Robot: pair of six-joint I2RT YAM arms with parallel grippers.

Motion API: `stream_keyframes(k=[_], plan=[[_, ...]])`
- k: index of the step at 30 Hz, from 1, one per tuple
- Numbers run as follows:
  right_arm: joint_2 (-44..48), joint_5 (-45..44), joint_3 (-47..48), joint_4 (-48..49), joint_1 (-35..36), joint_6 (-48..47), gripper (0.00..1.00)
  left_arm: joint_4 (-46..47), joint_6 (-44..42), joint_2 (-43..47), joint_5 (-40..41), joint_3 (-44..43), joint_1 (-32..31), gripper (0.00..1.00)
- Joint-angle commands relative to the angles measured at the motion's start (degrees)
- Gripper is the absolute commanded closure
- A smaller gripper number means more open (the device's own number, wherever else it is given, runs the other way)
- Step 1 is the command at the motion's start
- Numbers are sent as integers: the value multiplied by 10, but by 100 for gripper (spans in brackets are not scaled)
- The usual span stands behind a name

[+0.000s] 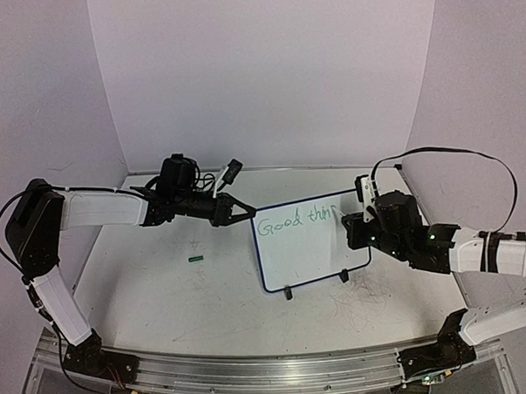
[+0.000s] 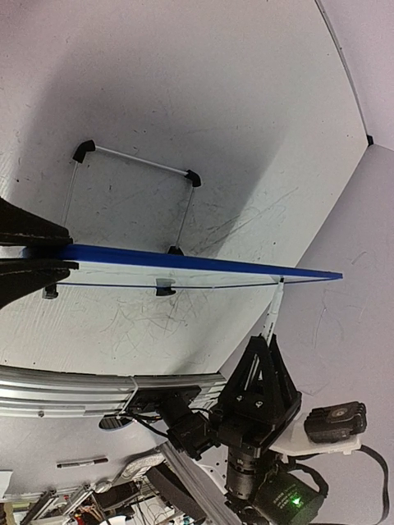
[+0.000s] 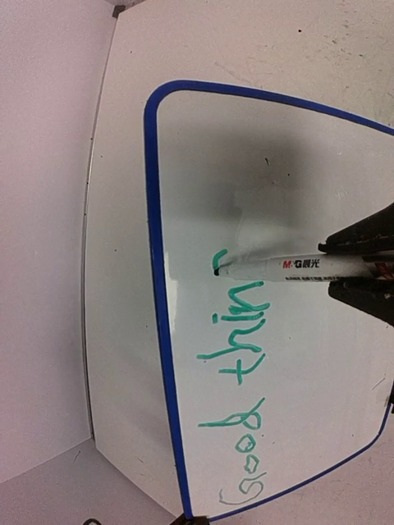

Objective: Write a sentence on the whiteboard

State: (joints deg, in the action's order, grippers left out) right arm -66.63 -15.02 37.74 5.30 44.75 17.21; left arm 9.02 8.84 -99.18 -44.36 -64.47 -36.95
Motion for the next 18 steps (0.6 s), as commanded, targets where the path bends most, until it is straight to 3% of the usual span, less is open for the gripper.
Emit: stream_keyframes(k=[1,18], plan=[[-1,21,-1,-6,-3,-5,100,0,-17,22,-14,-7,-9,100],[12,0,-25,-24,-3,12,100,0,-16,20,-14,-7,-10,100]])
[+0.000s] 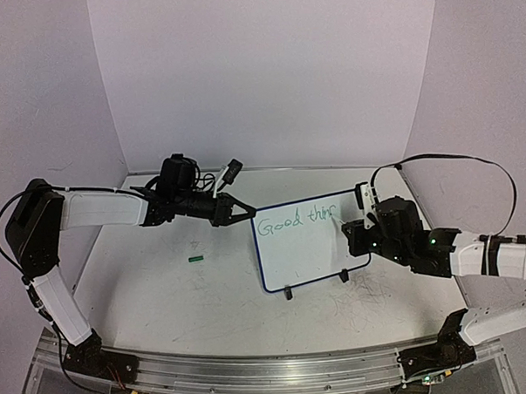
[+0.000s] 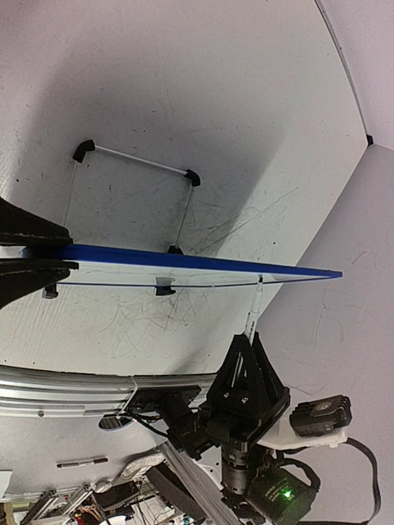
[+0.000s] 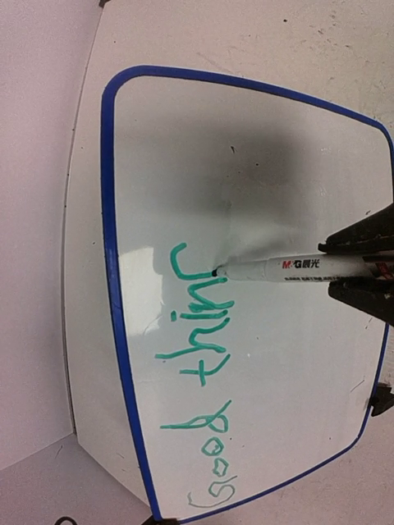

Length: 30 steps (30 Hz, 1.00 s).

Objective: Write a sentence on the whiteboard

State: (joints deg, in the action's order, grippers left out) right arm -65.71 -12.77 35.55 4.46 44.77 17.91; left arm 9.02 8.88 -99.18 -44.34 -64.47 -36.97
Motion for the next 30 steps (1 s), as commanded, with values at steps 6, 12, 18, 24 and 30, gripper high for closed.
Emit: stream_keyframes(k=[6,12,18,24,30], plan=[[2,-36,9,13,-3,5,100,0,-18,22,-14,-5,-10,100],[-8,-49,26,23,-4,-2,100,0,-18,22,-15,-5,-10,100],[-13,-53,32,27,-5,-8,100,0,-18,22,-15,-6,-10,100],[-21,-57,41,29,-6,-16,100,-1,-18,22,-15,-6,-10,100],[-15,-59,33,24,-6,-19,100,0,-18,22,-15,-6,-10,100]])
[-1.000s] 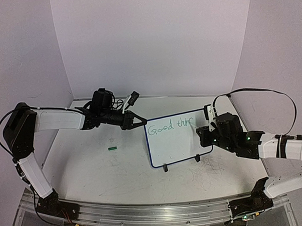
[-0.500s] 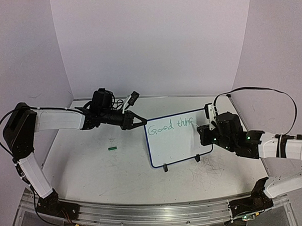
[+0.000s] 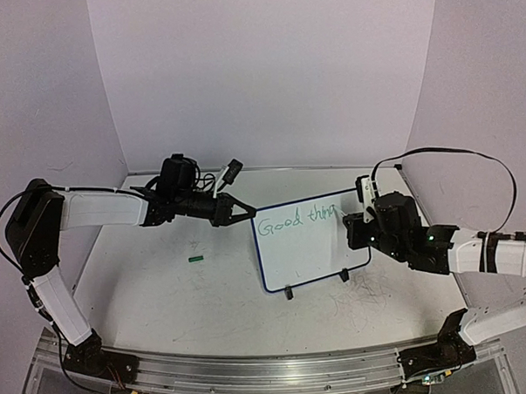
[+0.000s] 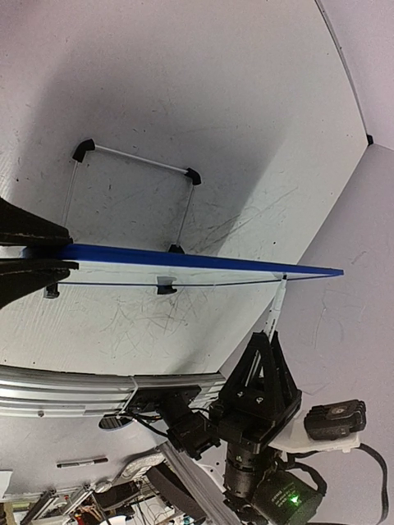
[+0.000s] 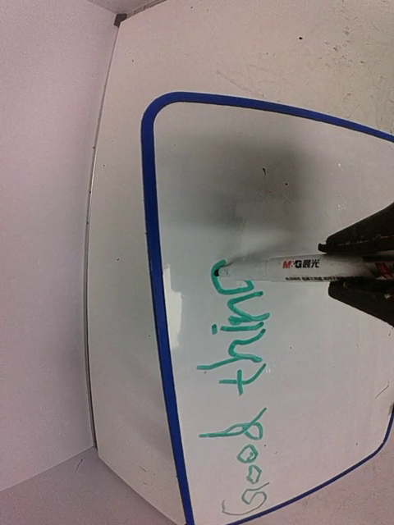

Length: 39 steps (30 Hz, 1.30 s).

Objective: Write a sentence on the whiteboard

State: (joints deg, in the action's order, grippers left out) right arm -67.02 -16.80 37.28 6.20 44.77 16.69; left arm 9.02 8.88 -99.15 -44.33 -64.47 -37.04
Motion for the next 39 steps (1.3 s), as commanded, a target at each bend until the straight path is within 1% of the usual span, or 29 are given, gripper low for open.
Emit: stream_keyframes(k=[1,10,23,26,34,39], plan=[[-1,-17,16,1,-5,-4,100,0,-18,22,-15,-6,-9,100],[19,12,-5,-48,-5,10,100,0,-18,24,-14,-6,-9,100],[18,48,-18,-61,-4,26,100,-1,-19,26,-12,-5,-9,100],[18,51,-18,-79,2,32,100,0,-18,27,-12,-5,-10,100],[9,49,-11,-82,19,35,100,-1,-18,28,-12,-4,-9,100],[34,65,1,-66,21,33,100,-1,-19,25,-13,-5,-9,100]])
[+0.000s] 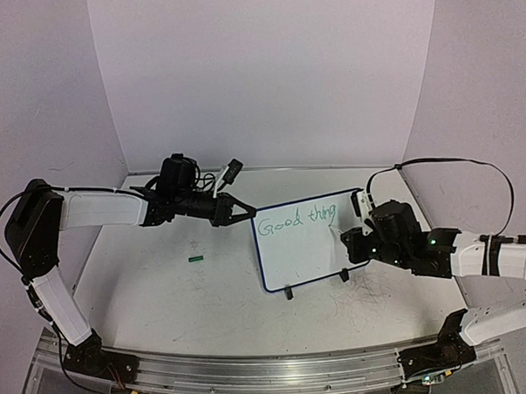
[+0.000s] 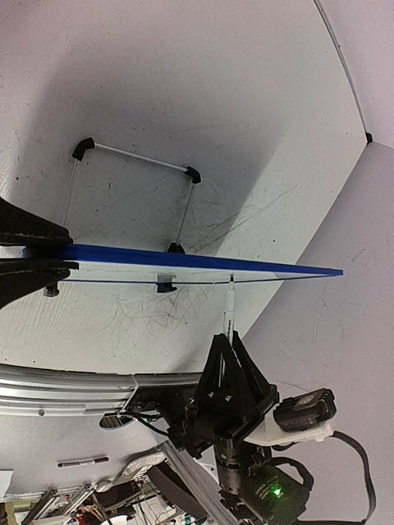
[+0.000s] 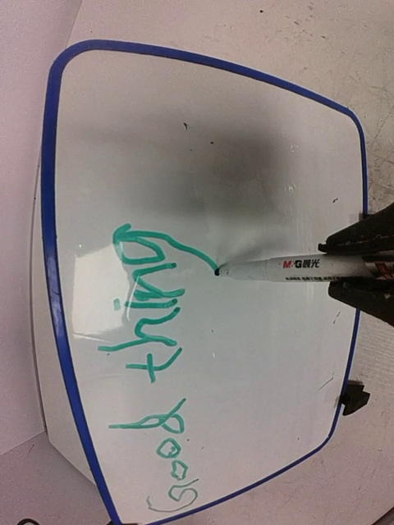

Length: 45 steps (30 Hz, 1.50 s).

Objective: Write a sentence on the whiteboard

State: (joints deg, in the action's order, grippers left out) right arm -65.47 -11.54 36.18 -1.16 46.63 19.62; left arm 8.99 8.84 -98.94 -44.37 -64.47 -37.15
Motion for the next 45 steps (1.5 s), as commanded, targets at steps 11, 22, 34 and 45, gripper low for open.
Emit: stream_keyframes(k=[11,22,34,45], plan=[[35,-35,23,25,-31,-1,100,0,-18,24,-12,-3,-8,100],[22,-54,36,45,-37,-17,100,0,-18,22,-13,-5,-8,100],[-2,-60,40,58,-37,-28,100,0,-18,21,-15,-5,-9,100],[5,-21,21,47,-37,-22,100,0,-17,21,-14,-5,-8,100]])
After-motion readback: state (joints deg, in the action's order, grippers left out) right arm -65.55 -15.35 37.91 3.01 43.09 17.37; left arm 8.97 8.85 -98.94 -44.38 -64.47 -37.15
